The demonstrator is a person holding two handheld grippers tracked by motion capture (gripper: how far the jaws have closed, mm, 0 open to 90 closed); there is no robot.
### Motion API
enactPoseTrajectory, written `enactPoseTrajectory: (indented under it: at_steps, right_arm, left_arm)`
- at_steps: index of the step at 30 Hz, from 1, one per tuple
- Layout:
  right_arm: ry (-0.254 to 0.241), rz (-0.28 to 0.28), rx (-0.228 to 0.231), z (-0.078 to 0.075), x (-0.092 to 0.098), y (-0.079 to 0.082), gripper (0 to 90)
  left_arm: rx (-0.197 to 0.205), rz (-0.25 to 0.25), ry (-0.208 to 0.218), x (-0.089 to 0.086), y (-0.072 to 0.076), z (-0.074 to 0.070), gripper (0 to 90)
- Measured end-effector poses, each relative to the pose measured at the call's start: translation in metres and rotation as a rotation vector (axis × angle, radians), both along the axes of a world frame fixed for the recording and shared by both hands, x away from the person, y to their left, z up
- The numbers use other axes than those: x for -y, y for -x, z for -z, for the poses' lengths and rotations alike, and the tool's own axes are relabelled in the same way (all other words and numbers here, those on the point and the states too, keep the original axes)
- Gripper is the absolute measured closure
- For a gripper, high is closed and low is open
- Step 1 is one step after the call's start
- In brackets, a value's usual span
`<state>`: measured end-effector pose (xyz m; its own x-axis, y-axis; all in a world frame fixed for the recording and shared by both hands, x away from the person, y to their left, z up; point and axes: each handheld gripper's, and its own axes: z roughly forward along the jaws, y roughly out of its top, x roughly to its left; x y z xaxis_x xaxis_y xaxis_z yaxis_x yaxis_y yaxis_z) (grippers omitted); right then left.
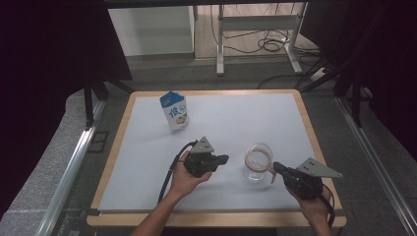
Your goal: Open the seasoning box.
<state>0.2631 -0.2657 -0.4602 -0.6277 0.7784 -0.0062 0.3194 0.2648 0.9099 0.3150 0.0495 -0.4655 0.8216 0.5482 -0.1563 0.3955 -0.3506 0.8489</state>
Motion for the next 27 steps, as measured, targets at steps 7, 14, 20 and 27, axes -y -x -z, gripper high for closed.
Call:
enactPoseTrajectory:
  at_steps: [7,14,20,27]
  right_arm:
    - [-0.003,0.002,0.0,0.0,0.002,0.0,90.0]
    - [0.001,0.001,-0.001,0.001,0.002,0.0,90.0]
    - [0.004,-0.002,-0.002,0.001,0.002,-0.001,90.0]
    - [-0.002,0.005,0.0,0.001,0.003,0.004,90.0]
  left_arm:
    - [0.008,0.04,-0.004,0.027,-0.007,-0.007,90.0]
    - [0.011,0.062,-0.009,0.041,-0.01,-0.009,90.0]
    - [0.019,0.075,-0.006,0.049,-0.01,-0.017,90.0]
    - [0.033,0.09,-0.009,0.055,-0.009,-0.023,90.0]
